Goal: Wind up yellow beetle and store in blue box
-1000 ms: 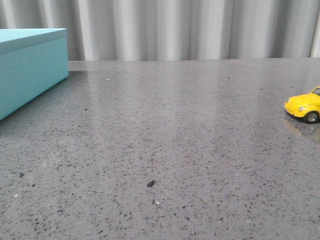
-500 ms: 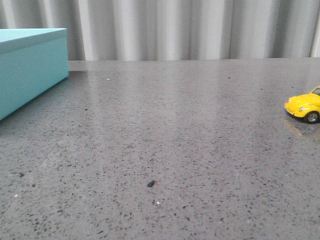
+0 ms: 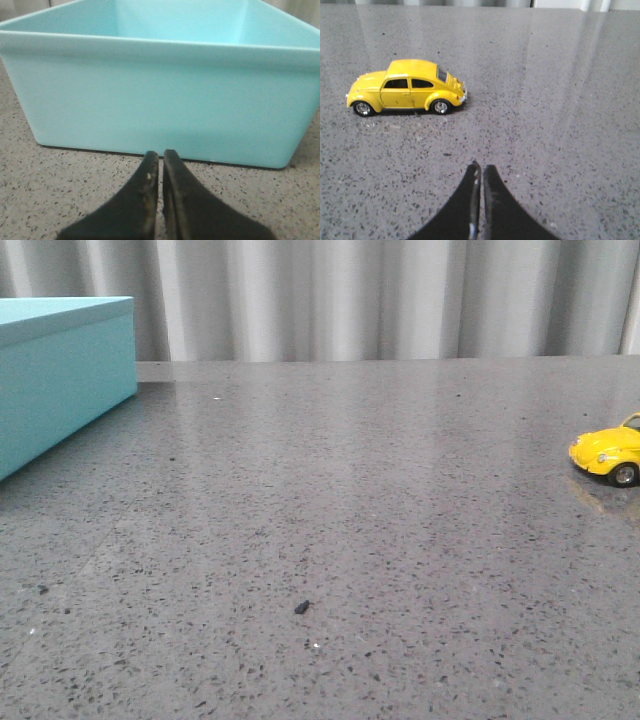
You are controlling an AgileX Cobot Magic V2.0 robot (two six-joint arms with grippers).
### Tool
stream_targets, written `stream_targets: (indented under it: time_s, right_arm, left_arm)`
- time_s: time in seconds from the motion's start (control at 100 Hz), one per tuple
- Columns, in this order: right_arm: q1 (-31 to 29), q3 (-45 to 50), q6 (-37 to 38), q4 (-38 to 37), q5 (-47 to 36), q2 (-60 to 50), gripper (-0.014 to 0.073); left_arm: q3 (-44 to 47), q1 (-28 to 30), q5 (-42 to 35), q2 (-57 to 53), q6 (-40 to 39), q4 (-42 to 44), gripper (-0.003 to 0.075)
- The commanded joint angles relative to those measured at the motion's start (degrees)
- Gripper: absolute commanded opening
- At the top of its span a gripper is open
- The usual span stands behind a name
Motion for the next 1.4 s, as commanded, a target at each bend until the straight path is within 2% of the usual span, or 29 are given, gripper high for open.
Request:
stream_targets:
  time_s: [0.0, 0.13, 0.23, 0.45, 0.6, 0.73, 1.39]
  right_arm:
    - [-0.33, 1.17, -0.39, -0.45, -7.08, -1.14, -0.0041]
    - [-0.33, 1.17, -0.39, -0.45, -9.47, -1.14, -0.0041]
    - [-0.33, 1.17, -0.39, -0.45, -10.31, -1.14, -0.0041]
    - [-0.33, 1.17, -0.39, -0.29, -12.16, -1.14, -0.0041]
    - [-0.33, 1.17, -0.39, 2.52, -15.50, -1.14, -0.0041]
    - [-0.33, 1.17, -0.39, 2.52, -14.69, -1.14, -0.0041]
    - [-0.33, 0.54, -0.39, 2.52, -14.12, -1.14, -0.0041]
  left_arm:
    - [1.48, 0.12, -5.79, -1.77, -0.58, -0.65, -0.0021]
    - [1.48, 0.12, -7.20, -1.77, -0.58, -1.90, -0.0021]
    - [1.48, 0.12, -9.11, -1.77, -0.69, -8.03, -0.0021]
    - [1.48, 0.12, -9.14, -1.77, -0.69, -8.04, -0.0021]
    - [1.48, 0.12, -10.99, -1.77, -0.69, -8.04, -0.0021]
    - [1.48, 0.12, -13.90, -1.77, -0.69, -8.04, -0.0021]
    - [-0.20, 0.12, -13.02, -1.77, -0.69, -8.04, -0.0021]
